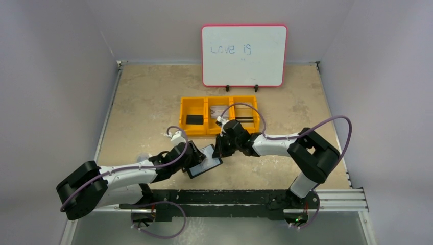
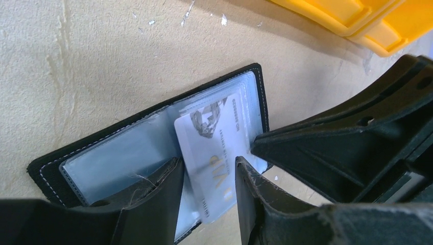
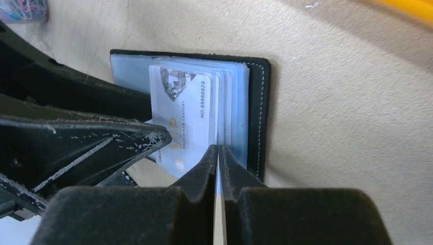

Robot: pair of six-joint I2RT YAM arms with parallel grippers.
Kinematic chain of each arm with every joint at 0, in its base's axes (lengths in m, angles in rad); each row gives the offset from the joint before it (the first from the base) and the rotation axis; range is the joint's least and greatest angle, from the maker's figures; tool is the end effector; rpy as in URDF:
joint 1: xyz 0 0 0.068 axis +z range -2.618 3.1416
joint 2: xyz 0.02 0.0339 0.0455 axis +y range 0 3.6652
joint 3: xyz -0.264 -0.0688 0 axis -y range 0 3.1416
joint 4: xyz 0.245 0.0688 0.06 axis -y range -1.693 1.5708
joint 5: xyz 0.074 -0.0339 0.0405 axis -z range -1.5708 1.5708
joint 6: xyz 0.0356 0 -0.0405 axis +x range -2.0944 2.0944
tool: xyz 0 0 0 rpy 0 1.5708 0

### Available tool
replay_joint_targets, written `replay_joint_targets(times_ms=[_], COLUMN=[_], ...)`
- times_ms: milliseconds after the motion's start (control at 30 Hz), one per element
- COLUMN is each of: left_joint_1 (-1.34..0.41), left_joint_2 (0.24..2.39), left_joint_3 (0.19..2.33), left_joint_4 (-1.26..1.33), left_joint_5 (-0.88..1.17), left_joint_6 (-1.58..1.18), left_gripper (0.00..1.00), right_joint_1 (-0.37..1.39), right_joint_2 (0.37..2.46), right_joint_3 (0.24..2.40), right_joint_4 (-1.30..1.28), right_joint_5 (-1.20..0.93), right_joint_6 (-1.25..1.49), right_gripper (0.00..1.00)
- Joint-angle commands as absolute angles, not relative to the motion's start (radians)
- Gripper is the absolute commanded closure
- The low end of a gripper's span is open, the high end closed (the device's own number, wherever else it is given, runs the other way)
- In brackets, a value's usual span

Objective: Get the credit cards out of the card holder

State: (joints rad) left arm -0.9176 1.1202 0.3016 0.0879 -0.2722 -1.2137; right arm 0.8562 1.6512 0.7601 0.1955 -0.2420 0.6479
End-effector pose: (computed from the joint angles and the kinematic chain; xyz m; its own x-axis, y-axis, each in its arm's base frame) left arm 0.1272 -0.1505 0.1410 -0.7444 -0.5121 -0.4284 -0.1552 0.7568 -0.6350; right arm 0.2067 0.2512 0.1542 -0.8502 -0.0859 -0.5194 -0.4274 0.6886 0.5858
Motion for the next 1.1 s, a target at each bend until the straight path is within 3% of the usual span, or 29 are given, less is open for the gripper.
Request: replay_joint_targets(times_ms=[0, 267, 633, 867, 1067], left_joint_1=[-0.92, -0.92, -0.92, -0.92, -0.92], left_joint_2=[1.121, 1.109, 1.064, 1.029, 0.984], left_joint_3=[0.262, 0.21, 0.128, 0.115, 0.107], left_joint_4=[0.172, 0.245, 0.321, 0.298, 0.299], left_joint_5=[-0.29, -0.291, -0.307, -0.317, -0.319], left_joint_6=[-1.255, -1.302, -1.345, -1.325, -1.303], left_gripper=[0.59, 0.64, 1.0, 1.0, 1.0], right_joint_1=[0.867, 0.874, 0.874, 0.874, 0.874], right_joint_2=[1.654, 1.685, 1.732, 1.697, 1.601], right_joint_3=[0.726, 0.738, 0.781, 0.793, 0.782], right_joint_4=[0.251, 0.253, 0.19, 0.143, 0.218], right_joint_5=[-0.319, -0.326, -0.256, -0.177, -0.234], right_joint_6=[0.678, 0.681, 0.705, 0.7, 0.646], right_gripper=[0.95, 0.93, 0.91, 0.86, 0.68])
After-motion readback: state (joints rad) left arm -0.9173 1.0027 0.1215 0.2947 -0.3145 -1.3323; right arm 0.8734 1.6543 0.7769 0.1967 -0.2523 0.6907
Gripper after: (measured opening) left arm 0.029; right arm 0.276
